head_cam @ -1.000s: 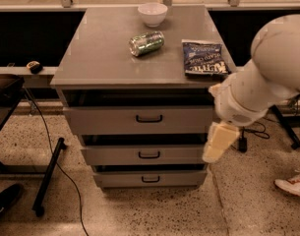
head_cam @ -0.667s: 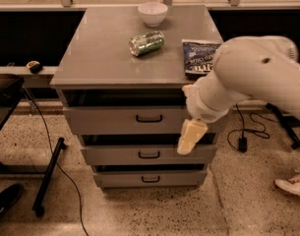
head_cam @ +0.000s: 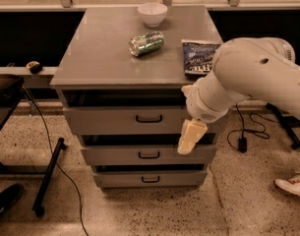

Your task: Open top drawer

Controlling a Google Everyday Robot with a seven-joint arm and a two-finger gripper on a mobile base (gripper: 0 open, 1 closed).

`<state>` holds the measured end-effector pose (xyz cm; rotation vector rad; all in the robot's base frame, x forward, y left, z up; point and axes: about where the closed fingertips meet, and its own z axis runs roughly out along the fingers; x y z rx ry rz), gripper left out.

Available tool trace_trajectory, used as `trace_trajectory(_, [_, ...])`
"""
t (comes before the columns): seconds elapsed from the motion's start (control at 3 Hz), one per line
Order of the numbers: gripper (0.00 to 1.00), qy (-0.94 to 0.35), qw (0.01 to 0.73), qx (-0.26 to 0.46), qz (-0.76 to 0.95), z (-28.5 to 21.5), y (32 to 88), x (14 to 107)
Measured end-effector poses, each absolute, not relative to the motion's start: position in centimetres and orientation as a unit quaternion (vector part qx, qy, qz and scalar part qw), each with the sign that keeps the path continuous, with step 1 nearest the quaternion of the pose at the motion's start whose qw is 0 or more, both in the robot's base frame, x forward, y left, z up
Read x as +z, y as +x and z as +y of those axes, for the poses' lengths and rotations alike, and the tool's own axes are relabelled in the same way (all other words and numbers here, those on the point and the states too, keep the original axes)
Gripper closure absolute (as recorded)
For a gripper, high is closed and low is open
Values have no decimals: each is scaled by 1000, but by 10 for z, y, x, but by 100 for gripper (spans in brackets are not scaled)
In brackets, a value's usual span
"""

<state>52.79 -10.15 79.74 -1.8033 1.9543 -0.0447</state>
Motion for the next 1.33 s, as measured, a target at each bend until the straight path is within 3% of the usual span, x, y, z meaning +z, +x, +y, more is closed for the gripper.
trace_trajectory(0.67, [0,-739,187,-18,647,-110,537,714])
trace_trajectory(1.33, [0,-767,170,-42,618,-128,567,689])
